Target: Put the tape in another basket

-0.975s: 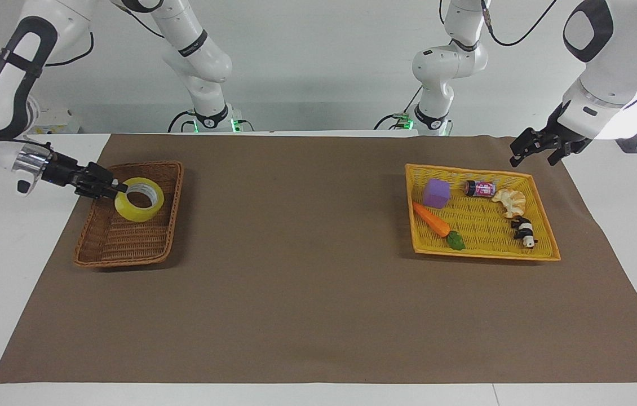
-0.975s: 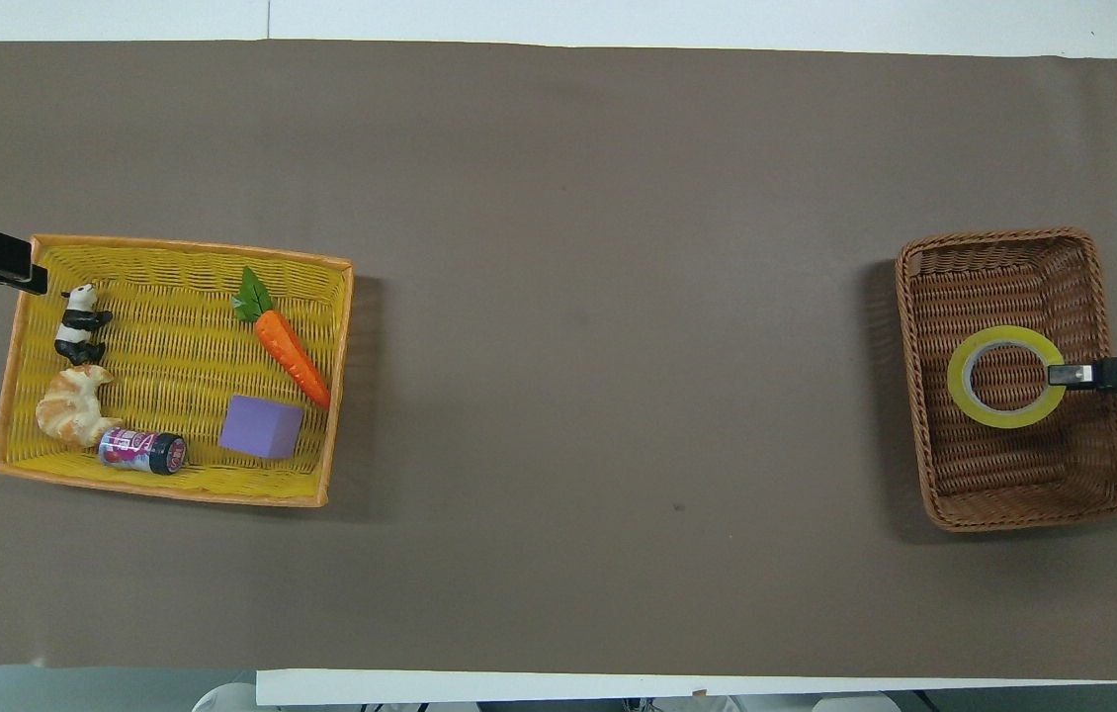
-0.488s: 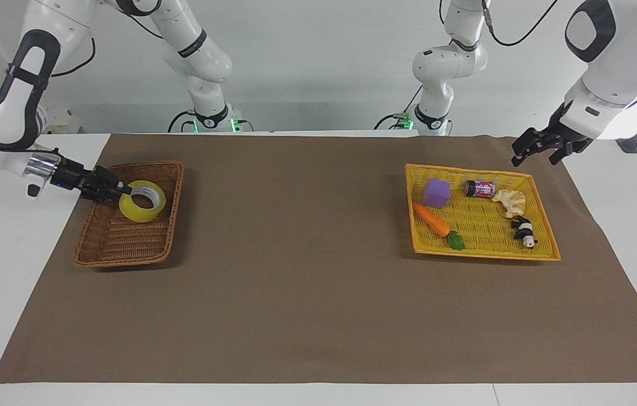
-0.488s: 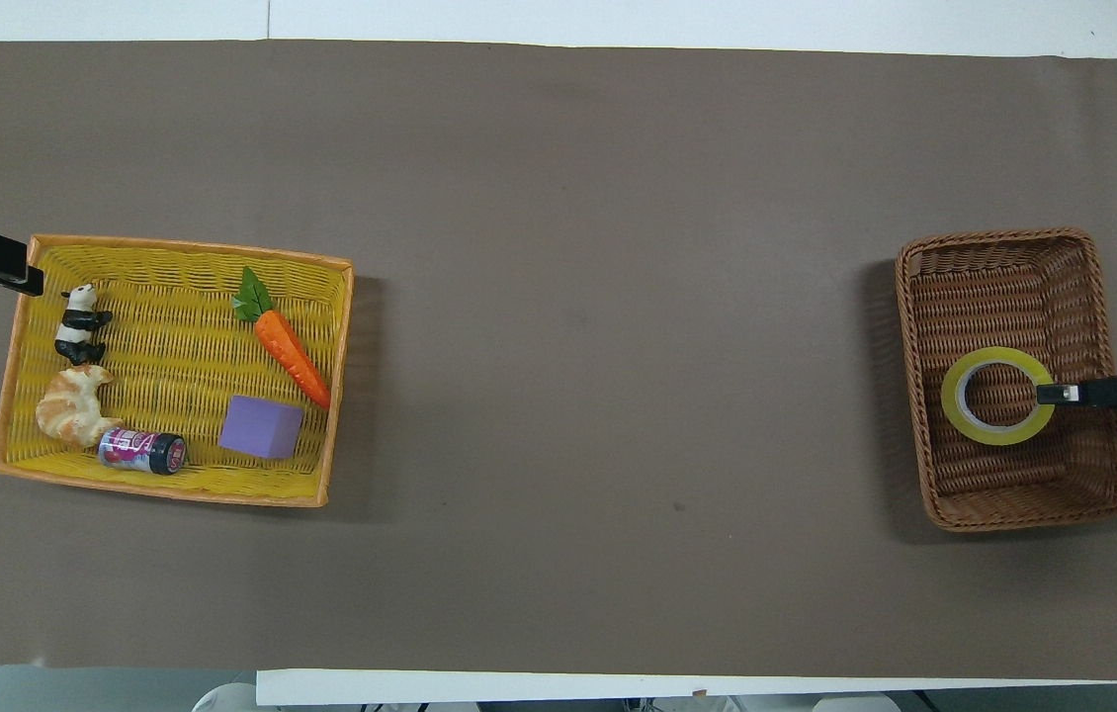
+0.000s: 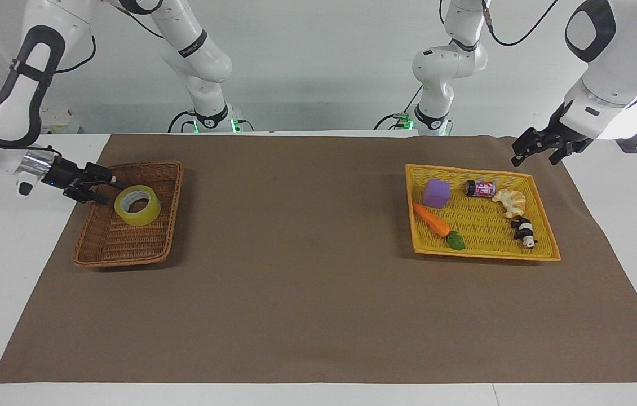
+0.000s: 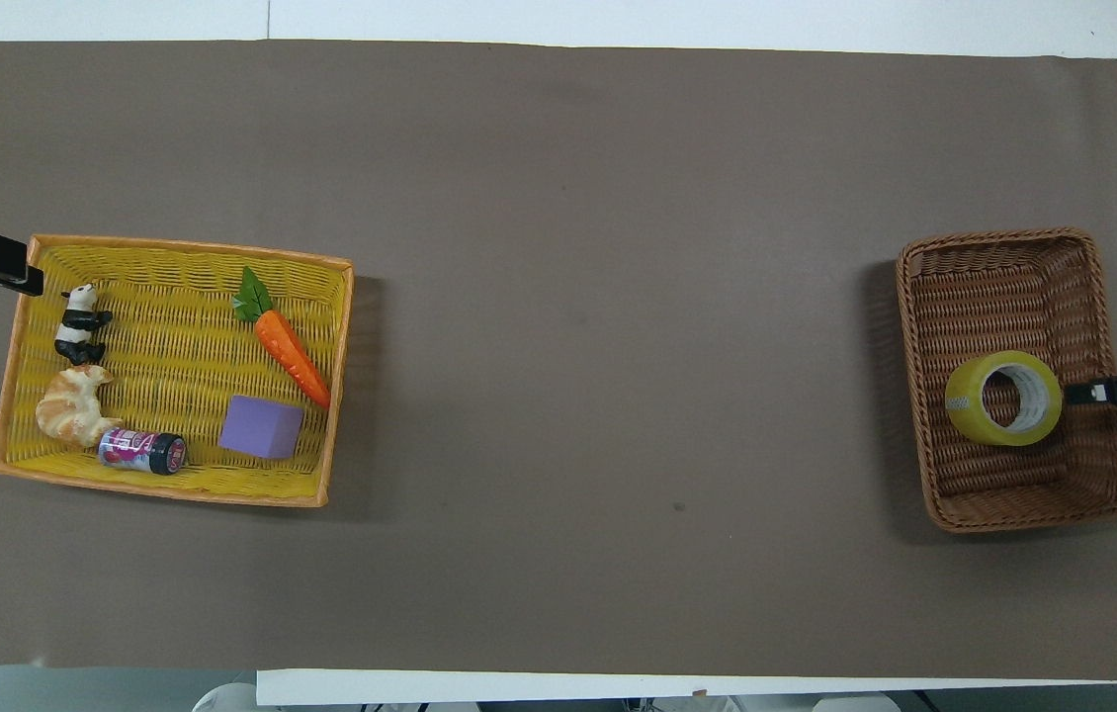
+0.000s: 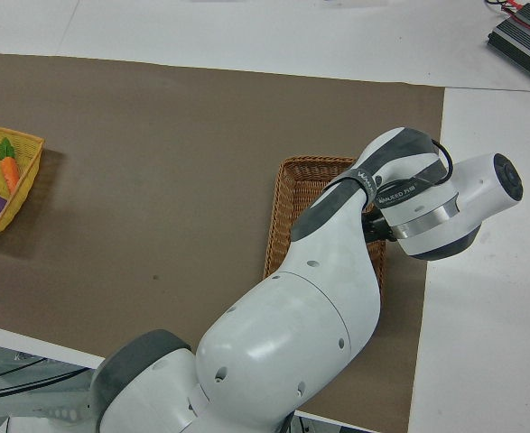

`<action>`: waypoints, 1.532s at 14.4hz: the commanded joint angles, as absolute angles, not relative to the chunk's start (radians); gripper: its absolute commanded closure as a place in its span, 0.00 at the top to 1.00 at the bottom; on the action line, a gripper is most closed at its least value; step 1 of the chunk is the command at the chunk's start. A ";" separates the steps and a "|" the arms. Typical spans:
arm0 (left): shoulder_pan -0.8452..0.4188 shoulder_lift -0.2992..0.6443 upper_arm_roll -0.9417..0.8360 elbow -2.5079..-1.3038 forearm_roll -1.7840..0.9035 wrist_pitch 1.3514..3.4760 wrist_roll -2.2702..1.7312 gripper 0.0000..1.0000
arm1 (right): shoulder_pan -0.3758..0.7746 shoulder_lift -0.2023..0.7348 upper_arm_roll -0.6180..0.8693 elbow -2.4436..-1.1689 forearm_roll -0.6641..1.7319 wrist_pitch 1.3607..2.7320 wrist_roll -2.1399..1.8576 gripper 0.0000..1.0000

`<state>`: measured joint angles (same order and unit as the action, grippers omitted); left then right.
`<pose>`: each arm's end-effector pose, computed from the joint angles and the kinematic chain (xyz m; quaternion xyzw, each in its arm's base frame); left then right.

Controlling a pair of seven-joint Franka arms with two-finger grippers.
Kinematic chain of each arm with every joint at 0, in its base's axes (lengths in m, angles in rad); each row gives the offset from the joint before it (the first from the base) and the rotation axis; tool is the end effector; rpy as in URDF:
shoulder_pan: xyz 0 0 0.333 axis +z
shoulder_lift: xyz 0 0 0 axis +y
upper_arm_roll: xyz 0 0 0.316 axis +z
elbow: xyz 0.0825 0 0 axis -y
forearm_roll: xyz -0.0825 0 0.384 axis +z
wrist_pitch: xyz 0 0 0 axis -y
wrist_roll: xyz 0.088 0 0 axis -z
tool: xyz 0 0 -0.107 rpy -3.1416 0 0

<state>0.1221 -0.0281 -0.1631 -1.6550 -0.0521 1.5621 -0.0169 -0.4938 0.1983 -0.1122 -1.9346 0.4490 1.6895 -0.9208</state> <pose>0.5419 -0.0290 0.5995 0.9991 -0.0113 -0.0332 0.0228 0.4773 -0.2778 0.3651 -0.9536 -0.0749 0.0163 0.2913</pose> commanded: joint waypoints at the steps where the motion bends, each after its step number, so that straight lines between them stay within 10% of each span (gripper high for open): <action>1: 0.127 -0.051 -0.166 -1.671 -0.032 1.551 -0.017 1.00 | -0.425 0.128 -0.107 -1.882 0.332 1.704 -0.842 1.00; 9: 0.127 -0.051 -0.166 -1.671 -0.032 1.551 -0.017 1.00 | -0.215 -0.061 -0.100 -1.819 0.147 1.642 -0.364 1.00; 22: 0.127 -0.051 -0.166 -1.671 -0.032 1.551 -0.017 1.00 | -0.059 -0.011 -0.110 -1.551 -0.035 1.397 -0.153 1.00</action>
